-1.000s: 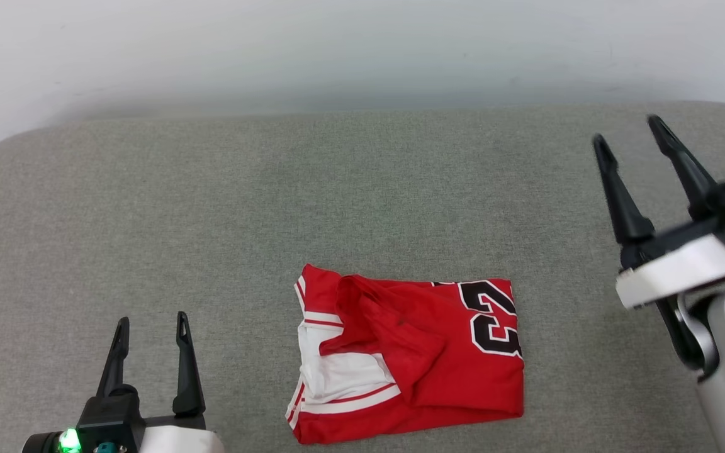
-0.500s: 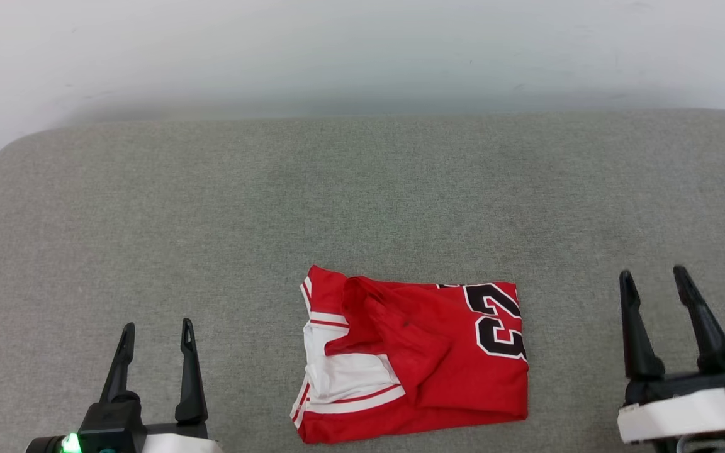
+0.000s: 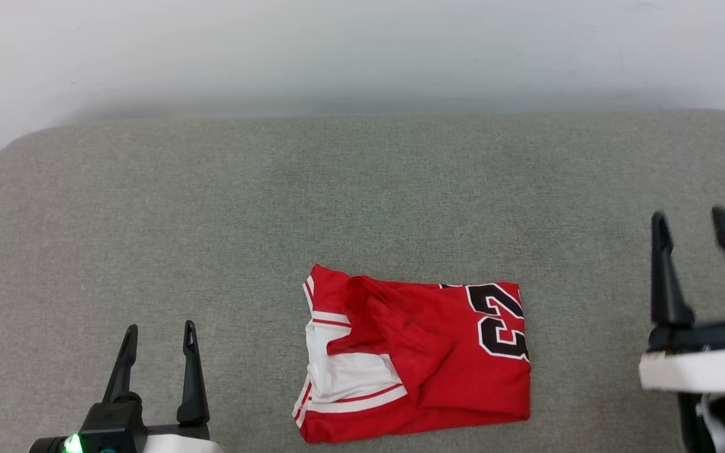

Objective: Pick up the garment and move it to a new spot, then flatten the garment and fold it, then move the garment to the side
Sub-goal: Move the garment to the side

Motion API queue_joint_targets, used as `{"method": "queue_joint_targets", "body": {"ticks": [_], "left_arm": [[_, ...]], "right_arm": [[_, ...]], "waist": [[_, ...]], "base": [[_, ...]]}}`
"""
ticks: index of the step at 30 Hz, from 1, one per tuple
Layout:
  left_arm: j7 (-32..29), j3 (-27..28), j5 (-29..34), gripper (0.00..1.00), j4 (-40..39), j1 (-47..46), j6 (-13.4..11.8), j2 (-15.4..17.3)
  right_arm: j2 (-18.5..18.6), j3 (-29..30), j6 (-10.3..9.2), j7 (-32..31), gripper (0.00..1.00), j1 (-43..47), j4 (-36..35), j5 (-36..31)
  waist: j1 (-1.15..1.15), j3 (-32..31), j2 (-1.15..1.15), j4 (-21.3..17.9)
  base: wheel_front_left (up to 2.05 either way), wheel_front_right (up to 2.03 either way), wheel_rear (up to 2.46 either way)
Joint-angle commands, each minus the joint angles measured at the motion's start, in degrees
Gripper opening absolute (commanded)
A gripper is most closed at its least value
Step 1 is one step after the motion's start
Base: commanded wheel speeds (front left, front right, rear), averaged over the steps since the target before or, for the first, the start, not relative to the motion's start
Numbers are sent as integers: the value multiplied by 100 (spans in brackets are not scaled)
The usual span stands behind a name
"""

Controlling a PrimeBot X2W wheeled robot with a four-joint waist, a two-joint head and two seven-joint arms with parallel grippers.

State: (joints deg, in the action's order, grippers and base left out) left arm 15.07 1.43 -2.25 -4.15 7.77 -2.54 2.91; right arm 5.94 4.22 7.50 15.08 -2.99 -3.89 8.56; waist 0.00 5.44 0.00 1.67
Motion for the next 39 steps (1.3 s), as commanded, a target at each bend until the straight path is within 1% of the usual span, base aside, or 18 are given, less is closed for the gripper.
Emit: {"method": "queue_joint_targets", "body": {"ticks": [1,3,4,6,7,9,11,15,19,21,23,25,27,29,33,36,39], "left_arm": [[12,4,-11,100,13,-12,7,-5],[12,-9,-31,100,29,-31,20,-6],[12,-14,-39,100,37,-46,27,-5],[12,-21,-54,100,48,-79,34,-4],[12,-34,-48,100,57,-94,40,-5],[12,-46,-34,100,68,-125,49,-5],[12,-57,-33,100,75,-170,57,-5],[12,-82,-74,100,64,-267,46,-5],[12,-121,-105,100,71,-379,47,-5],[12,-129,-118,100,75,-428,52,-5],[12,-168,-136,100,87,-586,82,-5],[12,-164,-138,100,89,-649,86,-4],[12,-181,-143,100,85,-735,88,-5],[12,-195,-144,100,99,-795,94,-5],[12,-241,-148,100,117,-929,95,-5],[12,-263,-172,100,129,-983,73,-4],[12,-275,-195,100,137,-1001,44,-6]], "right_arm": [[128,-12,-2,8,100,-239,-34,15],[363,-141,-2,9,100,-572,33,59],[502,-303,-2,-40,100,-728,137,152],[834,-641,-2,-385,100,-1150,242,400],[1023,-821,-2,-676,100,-1343,290,583],[1382,-1350,-2,-1579,100,-1600,396,1073],[1763,-1741,-2,-2565,100,-1904,377,1683],[2366,-2234,-2,-4343,100,-2164,311,2925],[2796,-2483,-2,-5604,100,-2129,402,3961],[2917,-2534,-2,-6004,100,-2028,519,4377],[2757,-2500,-1,-6272,100,-1909,804,4893],[2606,-2587,-1,-6291,100,-1845,884,4997],[2529,-2699,-2,-6236,100,-1837,951,4951],[2376,-2806,-1,-6168,100,-1825,1092,4945],[2231,-3104,-4,-6065,100,-1748,1402,4793],[2178,-3395,-6,-6001,100,-1635,1646,4703],[2135,-3556,-9,-5755,100,-1654,1746,4663]], "waist": [[0,10,0,-1],[0,37,0,1],[0,51,0,3],[0,92,0,3],[0,116,0,7],[0,167,0,17],[0,226,0,35],[0,378,0,66],[0,544,0,116],[0,630,0,142],[0,815,0,229],[0,901,0,255],[0,990,0,286],[0,1075,0,322],[0,1230,0,404],[0,1304,0,454],[0,1330,0,468]], "base": [[0,0,0],[0,0,0],[0,0,0],[0,0,0],[0,0,0],[0,0,0],[0,0,0],[0,0,0],[0,0,0],[0,0,0],[0,0,0],[0,0,0],[0,0,0],[0,0,0],[0,0,0],[0,0,0],[0,0,0]]}}
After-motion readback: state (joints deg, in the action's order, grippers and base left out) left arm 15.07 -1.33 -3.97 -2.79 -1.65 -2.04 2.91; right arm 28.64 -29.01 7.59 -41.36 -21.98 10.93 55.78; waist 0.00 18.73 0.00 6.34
